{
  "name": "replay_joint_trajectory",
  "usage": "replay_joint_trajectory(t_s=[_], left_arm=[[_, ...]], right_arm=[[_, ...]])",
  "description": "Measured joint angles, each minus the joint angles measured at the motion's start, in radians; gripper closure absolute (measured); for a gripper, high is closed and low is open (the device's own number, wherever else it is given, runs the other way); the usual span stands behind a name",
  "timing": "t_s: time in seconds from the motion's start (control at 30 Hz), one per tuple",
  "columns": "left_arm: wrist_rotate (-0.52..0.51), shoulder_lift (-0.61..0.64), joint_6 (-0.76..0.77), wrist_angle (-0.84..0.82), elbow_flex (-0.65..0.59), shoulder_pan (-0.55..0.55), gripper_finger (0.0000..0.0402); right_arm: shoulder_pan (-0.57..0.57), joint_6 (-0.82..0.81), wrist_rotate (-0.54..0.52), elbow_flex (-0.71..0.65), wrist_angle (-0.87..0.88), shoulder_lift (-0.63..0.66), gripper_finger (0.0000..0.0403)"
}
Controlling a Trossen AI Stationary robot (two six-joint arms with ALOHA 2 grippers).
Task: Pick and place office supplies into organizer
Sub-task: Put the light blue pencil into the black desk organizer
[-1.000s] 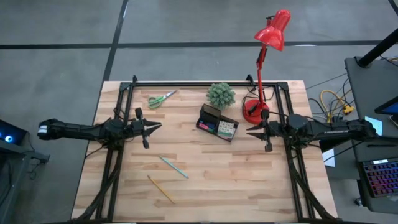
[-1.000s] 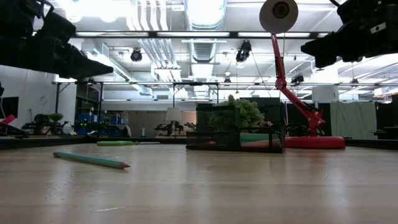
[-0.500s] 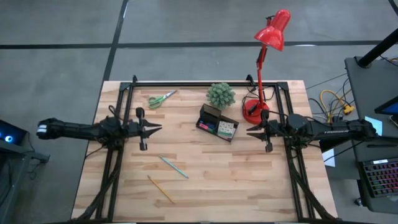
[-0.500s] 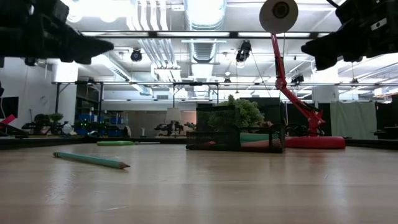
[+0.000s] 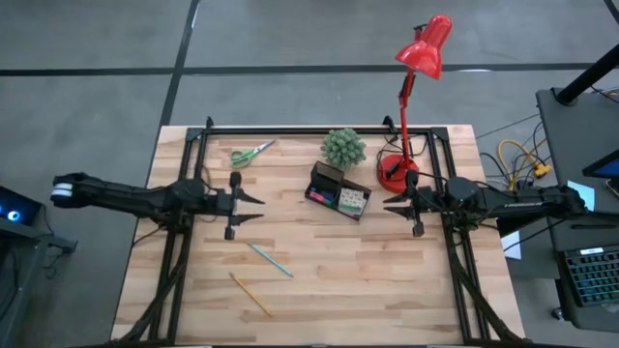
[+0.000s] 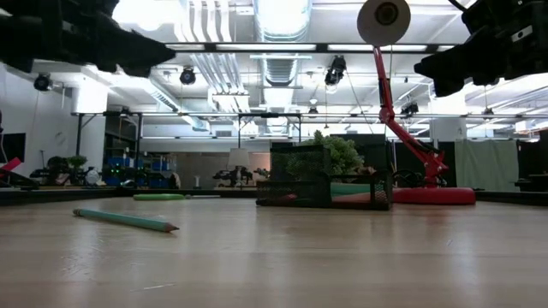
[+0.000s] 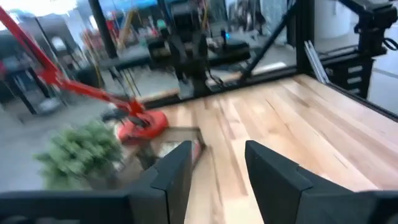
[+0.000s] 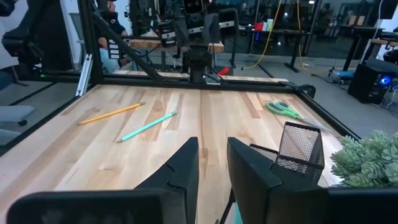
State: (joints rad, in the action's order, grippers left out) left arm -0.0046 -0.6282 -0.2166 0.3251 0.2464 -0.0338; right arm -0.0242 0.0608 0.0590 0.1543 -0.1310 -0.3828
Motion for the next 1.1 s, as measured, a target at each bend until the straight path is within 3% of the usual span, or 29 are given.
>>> replay_joint_trajectory(t_s=[0.4, 0.7, 0.83, 1.1], left_arm=[[0.093, -0.243, 0.019, -0.006, 0.173, 0.000, 0.0262], [0.092, -0.352, 0.133, -0.244, 0.250, 0.000, 0.0262], [0.095, -0.401, 0.225, -0.258, 0.276, -0.001, 0.0262], [0.219, -0.484, 0.250, -0.265, 0.324, -0.017, 0.0262]], right_arm=[[0.000, 0.000, 0.000, 0.000, 0.000, 0.000, 0.0339], [0.000, 0.000, 0.000, 0.001, 0.000, 0.000, 0.0327], [0.000, 0.000, 0.000, 0.001, 0.000, 0.000, 0.0323], [0.000, 0.000, 0.000, 0.001, 0.000, 0.000, 0.0333]])
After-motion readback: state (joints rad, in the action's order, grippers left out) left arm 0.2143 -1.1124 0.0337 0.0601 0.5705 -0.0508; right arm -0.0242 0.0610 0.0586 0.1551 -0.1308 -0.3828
